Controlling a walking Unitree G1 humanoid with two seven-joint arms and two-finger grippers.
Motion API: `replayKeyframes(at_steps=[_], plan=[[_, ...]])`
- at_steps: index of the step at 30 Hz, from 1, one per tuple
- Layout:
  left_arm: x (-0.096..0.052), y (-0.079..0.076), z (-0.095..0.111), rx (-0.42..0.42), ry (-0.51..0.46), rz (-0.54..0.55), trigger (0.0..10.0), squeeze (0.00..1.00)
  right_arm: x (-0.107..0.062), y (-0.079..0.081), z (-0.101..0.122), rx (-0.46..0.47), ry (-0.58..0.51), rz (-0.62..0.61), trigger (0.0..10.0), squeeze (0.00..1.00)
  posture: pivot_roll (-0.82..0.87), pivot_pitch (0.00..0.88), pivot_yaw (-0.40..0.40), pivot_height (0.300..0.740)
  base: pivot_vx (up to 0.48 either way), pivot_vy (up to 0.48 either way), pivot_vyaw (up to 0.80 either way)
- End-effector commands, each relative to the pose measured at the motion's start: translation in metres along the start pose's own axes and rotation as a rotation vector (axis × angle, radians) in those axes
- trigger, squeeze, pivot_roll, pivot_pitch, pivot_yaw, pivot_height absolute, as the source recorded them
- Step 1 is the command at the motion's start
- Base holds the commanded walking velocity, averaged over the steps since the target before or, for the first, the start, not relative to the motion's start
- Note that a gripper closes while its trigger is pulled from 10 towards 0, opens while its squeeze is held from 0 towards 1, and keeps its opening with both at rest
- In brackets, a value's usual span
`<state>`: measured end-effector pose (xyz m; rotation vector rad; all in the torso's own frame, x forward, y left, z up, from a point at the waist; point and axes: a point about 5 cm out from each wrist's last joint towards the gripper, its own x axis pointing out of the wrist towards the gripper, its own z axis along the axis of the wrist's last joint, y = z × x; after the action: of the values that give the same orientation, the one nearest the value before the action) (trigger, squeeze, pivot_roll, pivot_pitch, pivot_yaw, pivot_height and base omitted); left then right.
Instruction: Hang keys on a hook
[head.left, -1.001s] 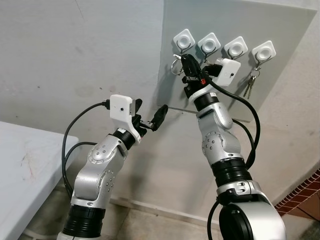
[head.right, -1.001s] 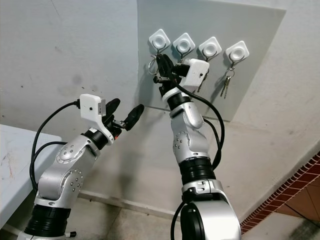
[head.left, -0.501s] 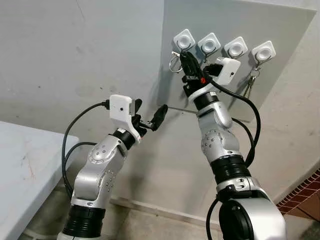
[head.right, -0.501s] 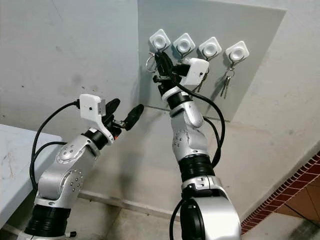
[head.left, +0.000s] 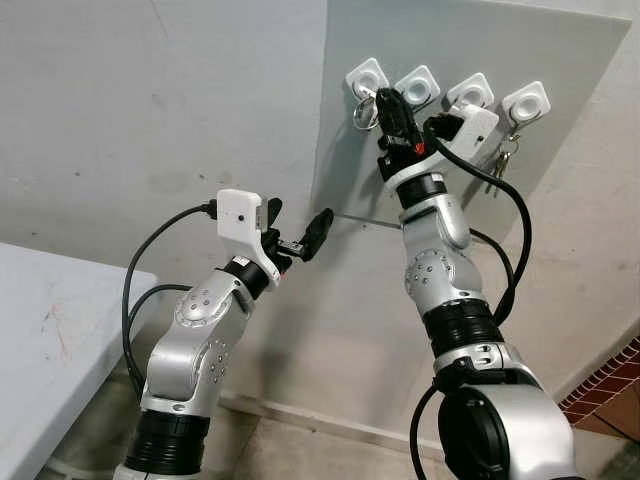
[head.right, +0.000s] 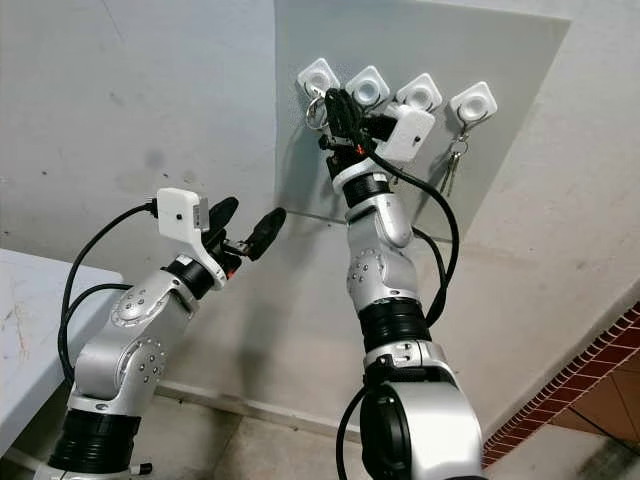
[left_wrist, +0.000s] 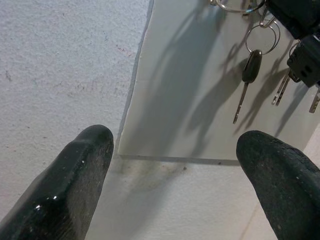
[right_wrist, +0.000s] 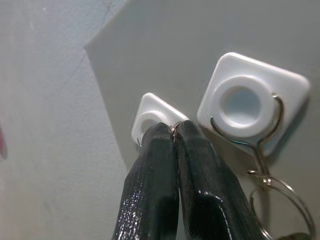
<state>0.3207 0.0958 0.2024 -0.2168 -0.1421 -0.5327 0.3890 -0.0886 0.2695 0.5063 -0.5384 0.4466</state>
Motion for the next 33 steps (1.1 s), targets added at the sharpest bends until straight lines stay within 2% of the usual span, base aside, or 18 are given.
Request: replayKeyframes(at_steps=[1, 17, 31, 32, 33], plan=[[0.003, -0.004, 0.008, 0.008, -0.025, -0.012, 10.0, 0.00, 0.002, -0.003, 0.001, -0.007, 0.008, -0.013, 10.0, 0.00, -0.03, 0.006, -0.049, 0.740, 0.000, 0.000, 0.00], [0.002, -0.002, 0.010, 0.000, -0.029, -0.006, 10.0, 0.00, -0.014, -0.010, -0.022, -0.025, 0.123, -0.041, 10.0, 0.00, -0.02, 0.003, -0.049, 0.740, 0.000, 0.000, 0.00], [0.002, -0.002, 0.011, -0.011, -0.034, -0.002, 10.0, 0.00, -0.017, -0.010, -0.028, -0.007, 0.141, -0.044, 10.0, 0.00, -0.02, 0.003, -0.052, 0.740, 0.000, 0.000, 0.00], [0.002, -0.002, 0.011, -0.013, -0.034, 0.000, 10.0, 0.00, -0.017, -0.010, -0.028, -0.004, 0.140, -0.043, 10.0, 0.07, -0.02, 0.003, -0.052, 0.740, 0.000, 0.000, 0.00], [0.002, -0.002, 0.012, -0.014, -0.035, 0.001, 10.0, 0.00, -0.017, -0.010, -0.027, 0.005, 0.132, -0.040, 10.0, 1.00, -0.02, 0.003, -0.052, 0.740, 0.000, 0.000, 0.00]])
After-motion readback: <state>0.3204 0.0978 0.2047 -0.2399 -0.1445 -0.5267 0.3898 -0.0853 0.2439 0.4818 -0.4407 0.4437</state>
